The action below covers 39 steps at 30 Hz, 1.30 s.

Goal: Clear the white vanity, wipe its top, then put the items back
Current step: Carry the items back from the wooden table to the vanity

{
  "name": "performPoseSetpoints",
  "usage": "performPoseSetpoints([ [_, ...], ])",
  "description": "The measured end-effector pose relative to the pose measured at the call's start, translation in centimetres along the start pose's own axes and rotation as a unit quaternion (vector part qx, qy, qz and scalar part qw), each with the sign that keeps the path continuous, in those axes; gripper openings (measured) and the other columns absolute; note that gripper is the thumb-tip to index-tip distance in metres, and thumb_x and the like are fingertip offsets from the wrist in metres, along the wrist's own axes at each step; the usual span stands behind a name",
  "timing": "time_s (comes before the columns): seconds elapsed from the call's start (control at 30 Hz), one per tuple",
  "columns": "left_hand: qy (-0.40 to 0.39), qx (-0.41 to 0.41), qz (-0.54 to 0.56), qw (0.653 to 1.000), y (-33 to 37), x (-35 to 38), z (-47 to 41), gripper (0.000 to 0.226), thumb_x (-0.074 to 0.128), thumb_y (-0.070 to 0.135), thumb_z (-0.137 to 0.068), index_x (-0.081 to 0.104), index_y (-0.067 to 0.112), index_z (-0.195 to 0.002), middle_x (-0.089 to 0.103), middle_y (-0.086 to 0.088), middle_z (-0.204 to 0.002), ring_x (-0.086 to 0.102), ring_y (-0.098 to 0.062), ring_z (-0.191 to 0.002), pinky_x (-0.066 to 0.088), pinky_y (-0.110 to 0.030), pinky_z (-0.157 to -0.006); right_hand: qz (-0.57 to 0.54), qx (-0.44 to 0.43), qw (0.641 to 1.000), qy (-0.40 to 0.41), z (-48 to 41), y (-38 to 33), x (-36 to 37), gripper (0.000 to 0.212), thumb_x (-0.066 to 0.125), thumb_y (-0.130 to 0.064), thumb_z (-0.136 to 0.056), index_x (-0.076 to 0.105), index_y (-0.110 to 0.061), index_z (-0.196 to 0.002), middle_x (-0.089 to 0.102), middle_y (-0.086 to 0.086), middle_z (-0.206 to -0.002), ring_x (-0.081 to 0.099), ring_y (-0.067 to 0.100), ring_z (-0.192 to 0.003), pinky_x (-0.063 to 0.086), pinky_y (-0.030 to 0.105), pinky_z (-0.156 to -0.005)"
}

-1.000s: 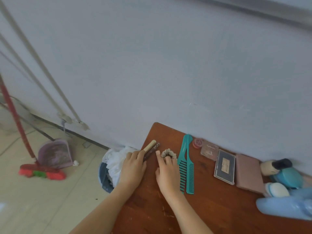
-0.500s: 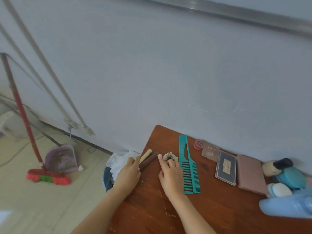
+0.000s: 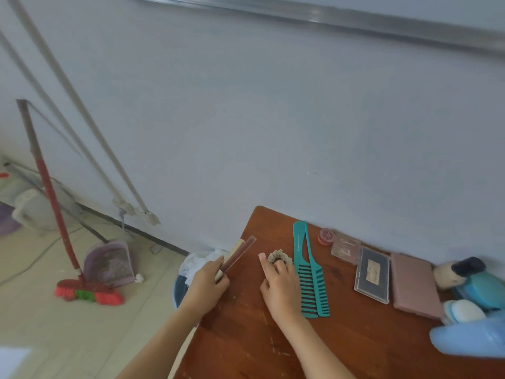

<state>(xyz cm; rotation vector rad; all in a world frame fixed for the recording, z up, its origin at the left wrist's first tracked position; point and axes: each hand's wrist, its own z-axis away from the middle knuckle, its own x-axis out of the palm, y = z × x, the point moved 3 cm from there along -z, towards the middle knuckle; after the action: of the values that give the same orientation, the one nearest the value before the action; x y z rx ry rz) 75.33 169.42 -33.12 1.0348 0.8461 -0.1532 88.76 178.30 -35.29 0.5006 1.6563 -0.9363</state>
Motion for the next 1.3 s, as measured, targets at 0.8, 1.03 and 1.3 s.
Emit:
performPoseSetpoints([
  [0.8, -0.376, 0.497, -0.032, 0.782, 5.6, -1.6, 5.9, 0.028, 0.053, 0.007, -0.084, 0.054, 0.015, -0.111, 0.044, 0.008, -0.080, 0.052, -0.017, -0.083, 0.035, -0.019, -0.069, 0.032, 0.506, 0.812, 0.288, 23.3, -11.9, -7.4, 0.051, 0.039, -0.019, -0.077, 0.054, -0.014, -0.125, 0.057, 0.006, -0.108, 0.047, 0.015, -0.101, 0.029, 0.011, -0.078],
  [1.03, -0.509, 0.524, -0.019, 0.683, 3.4, -1.2, 23.7, 0.020, 0.057, 0.020, -0.081, 0.059, 0.012, -0.099, 0.055, -0.004, -0.088, 0.056, -0.023, -0.084, 0.037, -0.025, -0.064, 0.091, 0.633, 0.659, 0.395, 43.3, -22.7, -5.4, 0.058, 0.025, -0.025, -0.067, 0.064, -0.021, -0.110, 0.042, -0.016, -0.071, 0.038, 0.012, -0.076, 0.027, 0.011, -0.068],
  [1.3, -0.595, 0.504, 0.045, 0.624, -4.4, -2.5, 41.9, 0.024, 0.052, 0.030, -0.090, 0.058, 0.011, -0.077, 0.041, 0.009, -0.052, 0.039, -0.010, -0.048, 0.030, -0.024, -0.048, 0.126, 0.702, 0.556, 0.427, 60.8, -38.9, -1.1, 0.054, 0.032, -0.010, -0.063, 0.056, -0.031, -0.107, 0.036, -0.016, -0.070, 0.036, 0.011, -0.069, 0.027, 0.009, -0.063],
])
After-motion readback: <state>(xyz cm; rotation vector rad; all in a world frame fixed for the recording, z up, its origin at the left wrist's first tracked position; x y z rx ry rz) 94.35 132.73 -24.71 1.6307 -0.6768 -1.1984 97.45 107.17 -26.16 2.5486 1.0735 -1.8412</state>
